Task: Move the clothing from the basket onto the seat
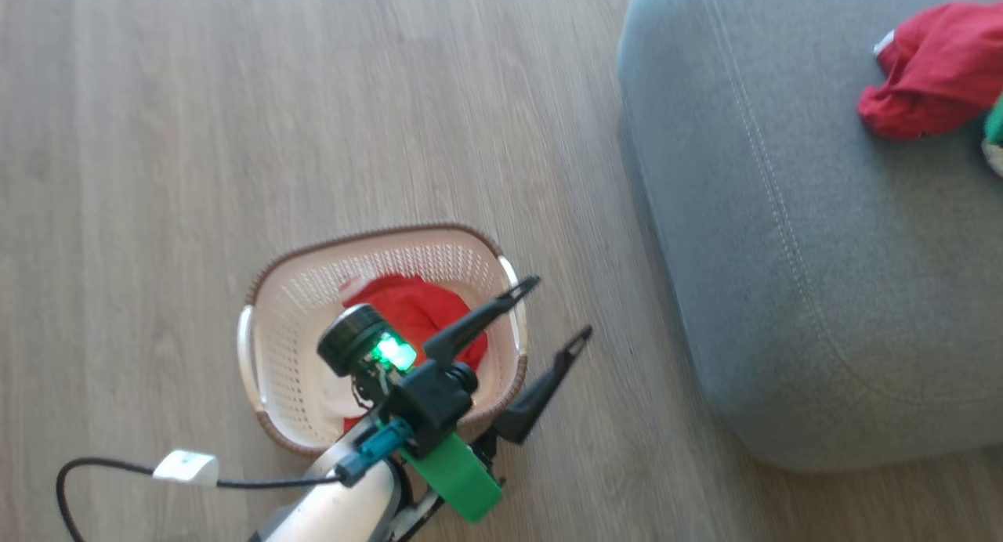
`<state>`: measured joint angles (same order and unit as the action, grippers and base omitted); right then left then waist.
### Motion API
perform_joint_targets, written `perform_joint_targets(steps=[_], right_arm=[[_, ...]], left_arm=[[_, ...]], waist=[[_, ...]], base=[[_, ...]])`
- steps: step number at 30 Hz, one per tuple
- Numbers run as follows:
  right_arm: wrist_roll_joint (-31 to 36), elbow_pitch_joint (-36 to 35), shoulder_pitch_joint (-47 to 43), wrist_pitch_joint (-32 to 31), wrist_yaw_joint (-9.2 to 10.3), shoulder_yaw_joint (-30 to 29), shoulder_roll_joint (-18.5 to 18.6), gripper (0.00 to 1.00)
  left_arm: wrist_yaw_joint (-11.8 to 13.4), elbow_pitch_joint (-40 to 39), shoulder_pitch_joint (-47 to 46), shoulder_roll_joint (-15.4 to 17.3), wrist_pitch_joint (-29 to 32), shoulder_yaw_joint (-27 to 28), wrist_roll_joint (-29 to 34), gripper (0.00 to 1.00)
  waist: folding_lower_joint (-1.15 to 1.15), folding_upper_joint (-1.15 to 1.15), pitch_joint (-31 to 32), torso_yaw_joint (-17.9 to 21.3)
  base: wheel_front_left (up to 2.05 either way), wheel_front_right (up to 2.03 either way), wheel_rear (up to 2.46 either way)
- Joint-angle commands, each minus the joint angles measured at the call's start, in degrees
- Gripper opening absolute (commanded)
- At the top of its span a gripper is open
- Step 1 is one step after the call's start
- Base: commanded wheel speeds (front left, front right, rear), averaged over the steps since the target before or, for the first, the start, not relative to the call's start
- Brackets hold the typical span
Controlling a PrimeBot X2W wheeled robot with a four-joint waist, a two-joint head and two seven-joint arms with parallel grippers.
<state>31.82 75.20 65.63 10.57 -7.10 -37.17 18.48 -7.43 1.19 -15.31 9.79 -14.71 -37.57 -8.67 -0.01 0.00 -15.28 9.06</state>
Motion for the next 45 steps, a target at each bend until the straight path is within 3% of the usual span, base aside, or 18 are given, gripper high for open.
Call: perform_joint_targets(steps=[1,5,8,10,14,17,21,26,37,45], right_arm=[[-0.81,-1.29,2.44,1.32,-0.39,1.46,-0.64,1.0],[-6.75,-1.55,3.02,4.28,-0.39,8.14,-4.0,1.0],[-19.06,-12.93,2.09,4.38,-0.39,17.09,-10.98,1.0],[-29.58,-24.03,-4.67,4.4,-0.39,26.56,-12.64,1.0],[-46.09,-46.49,-22.15,4.41,-0.39,43.26,-6.78,1.0],[-51.21,-57.3,-31.14,4.41,-0.39,48.23,-1.64,1.0],[-52.83,-65.25,-40.34,4.42,-0.39,50.43,0.37,1.0],[-53.23,-68.09,-46.64,4.42,-0.39,48.54,-2.38,1.0],[-49.18,-68.05,-56.91,4.42,-0.39,44.01,-10.27,1.0],[-46.97,-67.02,-60.71,4.42,-0.39,42.46,-13.81,1.0]], left_arm=[[-0.05,-1.58,-0.72,-0.68,-0.29,2.76,-0.16,1.0],[-0.05,-0.82,1.27,-2.78,-0.29,6.59,0.2,1.0],[0.17,-1.25,2.66,-4.24,-0.29,10.57,0.55,1.0],[0.71,-1.47,3.82,-5.29,-0.29,14.11,-0.01,1.0],[1.72,-1.78,5.29,-6.39,-0.29,19.58,0.41,1.0],[2.8,-1.96,5.78,-6.71,-0.29,22.64,1.22,1.0],[5.39,-1.88,6.76,-6.88,-0.29,26.41,2.19,1.0],[7.5,-1.27,7.53,-6.9,-0.29,27.78,2.05,1.0],[11.19,1.18,9.82,-6.91,-0.29,28.86,1.67,1.0],[12.03,2.82,10.57,-6.91,-0.29,28.54,0.94,1.0]], waist=[[0.01,0.0,3.05,-1.4],[0.01,0.0,6.44,-2.9],[0.01,0.0,8.15,-4.07],[0.01,0.0,9.34,-4.88],[0.01,0.0,10.9,-6.65],[0.01,0.0,11.58,-7.96],[0.01,0.0,12.47,-10.09],[0.01,0.0,12.49,-12.01],[0.01,0.0,13.74,-14.5],[0.01,0.0,13.19,-15.03]], base=[[0.0,0.0,0.0],[0.0,0.0,0.0],[0.0,0.0,0.0],[0.0,0.0,0.0],[0.0,0.0,0.0],[0.0,0.0,0.0],[0.0,0.0,0.0],[0.0,0.0,0.0],[0.0,0.0,0.0],[0.0,0.0,0.0]])
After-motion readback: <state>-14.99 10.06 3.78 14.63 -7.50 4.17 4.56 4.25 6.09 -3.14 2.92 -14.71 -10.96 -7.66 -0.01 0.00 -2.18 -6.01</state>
